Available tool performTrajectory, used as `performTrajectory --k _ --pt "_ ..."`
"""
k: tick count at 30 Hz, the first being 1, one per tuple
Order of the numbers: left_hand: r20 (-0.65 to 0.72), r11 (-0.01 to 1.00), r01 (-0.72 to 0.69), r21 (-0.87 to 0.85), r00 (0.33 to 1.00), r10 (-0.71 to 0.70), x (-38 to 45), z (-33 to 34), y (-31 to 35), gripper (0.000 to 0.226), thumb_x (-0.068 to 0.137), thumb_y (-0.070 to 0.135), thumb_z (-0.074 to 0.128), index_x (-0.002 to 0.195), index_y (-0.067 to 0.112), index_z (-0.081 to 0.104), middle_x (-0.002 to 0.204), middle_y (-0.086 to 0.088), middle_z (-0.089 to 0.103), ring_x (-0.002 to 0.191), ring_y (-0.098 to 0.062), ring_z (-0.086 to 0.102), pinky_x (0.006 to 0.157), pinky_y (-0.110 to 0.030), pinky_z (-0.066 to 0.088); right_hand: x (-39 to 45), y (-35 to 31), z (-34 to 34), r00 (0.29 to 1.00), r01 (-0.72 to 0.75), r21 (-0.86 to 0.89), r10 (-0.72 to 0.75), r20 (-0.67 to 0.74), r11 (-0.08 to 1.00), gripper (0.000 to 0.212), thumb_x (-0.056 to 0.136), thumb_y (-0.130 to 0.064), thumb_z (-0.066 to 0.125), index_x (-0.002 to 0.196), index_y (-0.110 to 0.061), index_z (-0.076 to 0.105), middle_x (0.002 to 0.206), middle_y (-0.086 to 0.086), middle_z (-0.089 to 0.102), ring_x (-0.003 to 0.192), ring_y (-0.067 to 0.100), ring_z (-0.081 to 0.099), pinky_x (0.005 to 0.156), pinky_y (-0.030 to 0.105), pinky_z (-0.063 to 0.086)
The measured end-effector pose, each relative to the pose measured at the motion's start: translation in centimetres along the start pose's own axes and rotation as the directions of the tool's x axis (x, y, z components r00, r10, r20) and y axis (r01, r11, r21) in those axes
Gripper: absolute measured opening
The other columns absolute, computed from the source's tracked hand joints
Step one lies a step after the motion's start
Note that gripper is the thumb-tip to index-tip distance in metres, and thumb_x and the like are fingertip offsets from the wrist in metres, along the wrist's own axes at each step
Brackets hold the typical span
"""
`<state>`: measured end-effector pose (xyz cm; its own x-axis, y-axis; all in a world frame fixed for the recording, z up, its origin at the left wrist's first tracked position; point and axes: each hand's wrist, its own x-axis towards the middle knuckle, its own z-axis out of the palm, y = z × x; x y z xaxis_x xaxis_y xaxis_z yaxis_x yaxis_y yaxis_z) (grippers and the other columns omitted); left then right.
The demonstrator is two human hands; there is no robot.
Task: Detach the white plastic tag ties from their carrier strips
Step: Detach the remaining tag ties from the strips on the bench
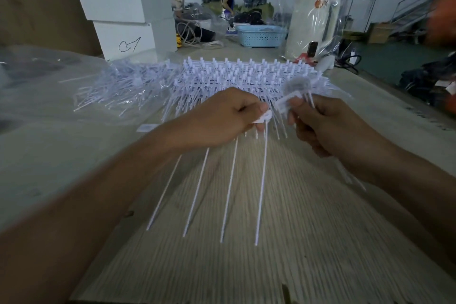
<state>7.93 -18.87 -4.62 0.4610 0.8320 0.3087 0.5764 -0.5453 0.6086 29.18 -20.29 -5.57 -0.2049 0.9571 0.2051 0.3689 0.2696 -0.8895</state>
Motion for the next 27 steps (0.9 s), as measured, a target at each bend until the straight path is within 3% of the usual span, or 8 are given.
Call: performTrajectory --k 3,6,9,15,20,23,25,27 --pt "0.051 0.999 -0.022 -0.029 0.998 0.023 -0.2 0.1 0.4 0.029 0.104 0.019 0.051 0.082 0.025 0.069 0.074 0.006 0.069 0.065 -0.014 0.059 0.067 -0.04 0.051 0.1 0.0 0.8 0.992 -0.125 0.117 0.125 0.013 0.985 0.037 0.102 -0.037 0.053 0.074 -0.017 0.068 0.046 -0.011 0.037 0.04 0.006 0.028 0.039 0.019 0.023" --pt "-0.043 0.992 -0.046 -0.117 0.998 0.041 -0.1 0.4 0.6 0.008 0.099 0.015 0.061 0.103 0.01 0.067 0.081 -0.002 0.073 0.066 -0.013 0.066 0.064 -0.029 0.053 -0.1 -0.6 0.7 0.983 -0.178 0.265 0.162 0.08 0.948 0.041 0.092 -0.051 0.063 0.063 -0.022 0.069 0.055 -0.007 0.029 0.047 0.009 0.023 0.04 0.02 0.02" --pt "-0.157 0.973 -0.104 -0.205 0.985 0.072 -0.2 0.9 0.9 0.014 0.092 0.014 0.07 0.099 0.007 0.06 0.085 -0.005 0.069 0.064 -0.018 0.067 0.064 -0.035 0.058 -0.3 -1.0 0.7 0.985 -0.154 0.303 0.124 0.118 0.941 0.042 0.076 -0.057 0.071 0.074 -0.015 0.074 0.058 -0.004 0.024 0.05 0.01 0.02 0.039 0.02 0.02" --pt "-0.117 0.996 0.025 -0.084 0.993 -0.035 -0.2 0.9 0.8 0.026 0.102 0.03 0.054 0.09 0.008 0.06 0.071 -0.001 0.071 0.066 -0.023 0.067 0.065 -0.033 0.05 -0.4 -1.0 0.5 0.996 -0.084 0.344 0.081 0.022 0.935 0.029 0.092 -0.035 0.066 0.072 -0.013 0.064 0.052 -0.006 0.036 0.047 0.008 0.03 0.04 0.018 0.026" --pt "-0.104 0.964 0.087 -0.252 0.988 -0.116 -0.1 1.0 1.4 0.043 0.104 0.02 0.052 0.063 0.011 0.042 0.057 0.001 0.038 0.047 -0.001 0.045 0.061 -0.011 0.046 -0.8 -0.8 0.8 0.996 0.067 0.218 -0.076 0.036 0.974 0.025 0.095 -0.027 0.063 0.081 -0.007 0.059 0.051 -0.004 0.036 0.043 0.007 0.029 0.04 0.019 0.027" --pt "-0.072 0.942 0.14 -0.304 0.983 -0.17 -0.1 0.7 1.6 0.045 0.103 0.018 0.054 0.062 0.011 0.038 0.056 0.001 0.03 0.044 -0.002 0.035 0.054 -0.008 0.04 -0.8 -0.9 0.7 0.962 0.269 0.035 -0.27 0.045 0.963 0.029 0.097 -0.024 0.063 0.07 -0.019 0.053 0.056 -0.004 0.037 0.047 0.006 0.031 0.046 0.016 0.029" --pt "-0.029 0.922 0.188 -0.338 0.977 -0.21 -0.2 0.5 1.6 0.044 0.102 0.015 0.055 0.06 0.006 0.044 0.049 0.005 0.034 0.042 -0.003 0.035 0.048 -0.011 0.034 -0.8 -0.9 0.3 0.867 0.49 -0.298 -0.492 0.072 0.819 0.029 0.099 -0.026 0.06 0.071 -0.03 0.051 0.056 -0.011 0.038 0.047 0.003 0.037 0.05 0.011 0.03" --pt "0.019 0.893 0.222 -0.393 0.972 -0.233 -0.2 0.5 1.6 0.032 0.1 0.009 0.055 0.073 -0.007 0.059 0.042 0.01 0.037 0.039 -0.003 0.033 0.043 -0.013 0.03 -0.9 -1.2 -0.2 0.791 0.584 -0.486 -0.591 0.159 0.65 0.013 0.1 -0.029 0.057 0.093 -0.022 0.065 0.055 -0.015 0.04 0.052 -0.002 0.045 0.054 0.009 0.032"
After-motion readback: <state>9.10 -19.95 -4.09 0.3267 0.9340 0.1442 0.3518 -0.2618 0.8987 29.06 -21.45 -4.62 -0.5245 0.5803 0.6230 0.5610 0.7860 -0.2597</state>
